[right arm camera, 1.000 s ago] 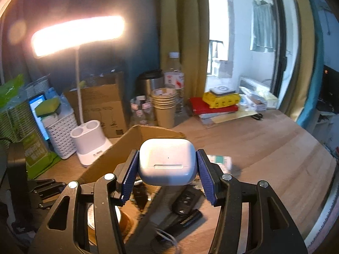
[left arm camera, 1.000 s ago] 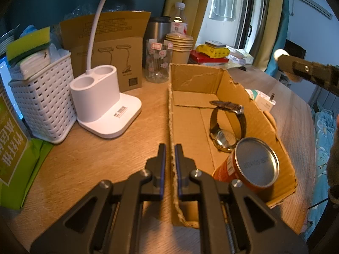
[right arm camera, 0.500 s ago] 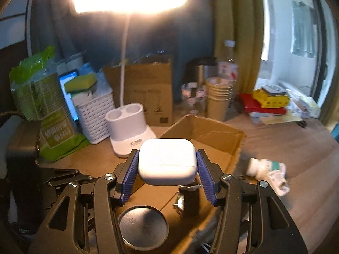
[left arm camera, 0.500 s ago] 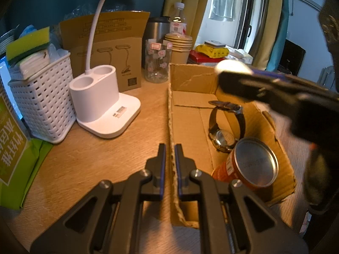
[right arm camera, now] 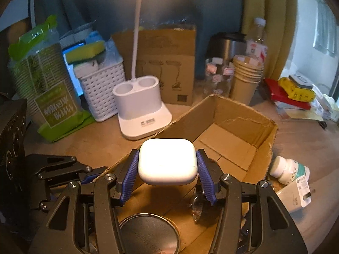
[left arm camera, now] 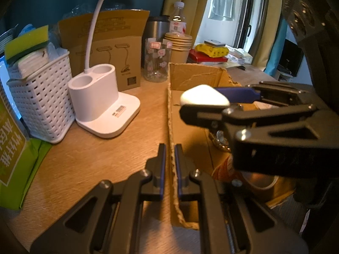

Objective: Organize rigid objects
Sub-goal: 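Lift the earbud case with the right gripper and carry it over the box, then open the right gripper to drop the earbud case into the box and withdraw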

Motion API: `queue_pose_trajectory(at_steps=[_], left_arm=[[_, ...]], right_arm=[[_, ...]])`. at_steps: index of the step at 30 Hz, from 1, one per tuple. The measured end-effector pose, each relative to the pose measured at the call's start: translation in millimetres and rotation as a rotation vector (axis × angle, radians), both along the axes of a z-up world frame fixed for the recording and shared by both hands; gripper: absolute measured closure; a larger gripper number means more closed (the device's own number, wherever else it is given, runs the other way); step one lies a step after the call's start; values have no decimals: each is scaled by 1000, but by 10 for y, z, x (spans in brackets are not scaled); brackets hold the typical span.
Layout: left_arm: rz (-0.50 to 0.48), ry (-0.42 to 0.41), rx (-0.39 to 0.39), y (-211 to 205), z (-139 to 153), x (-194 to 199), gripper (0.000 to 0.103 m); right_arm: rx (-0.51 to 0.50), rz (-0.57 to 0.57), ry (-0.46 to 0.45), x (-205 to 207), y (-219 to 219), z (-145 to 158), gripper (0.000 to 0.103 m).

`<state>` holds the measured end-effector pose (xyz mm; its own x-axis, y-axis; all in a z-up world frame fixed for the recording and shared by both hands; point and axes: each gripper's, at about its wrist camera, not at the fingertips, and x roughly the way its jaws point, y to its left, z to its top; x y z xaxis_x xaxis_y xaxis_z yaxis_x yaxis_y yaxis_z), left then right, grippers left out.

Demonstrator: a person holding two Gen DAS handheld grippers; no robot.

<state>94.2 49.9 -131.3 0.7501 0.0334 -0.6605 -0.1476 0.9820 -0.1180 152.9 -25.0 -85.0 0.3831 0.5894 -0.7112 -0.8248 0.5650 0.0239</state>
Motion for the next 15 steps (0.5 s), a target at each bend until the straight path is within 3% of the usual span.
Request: queue_pose_trajectory(at_steps=[15], left_arm=[[-6, -3, -2, 8, -10, 11, 94]], right_arm=[[-32, 10, 14, 10, 35, -36, 46]])
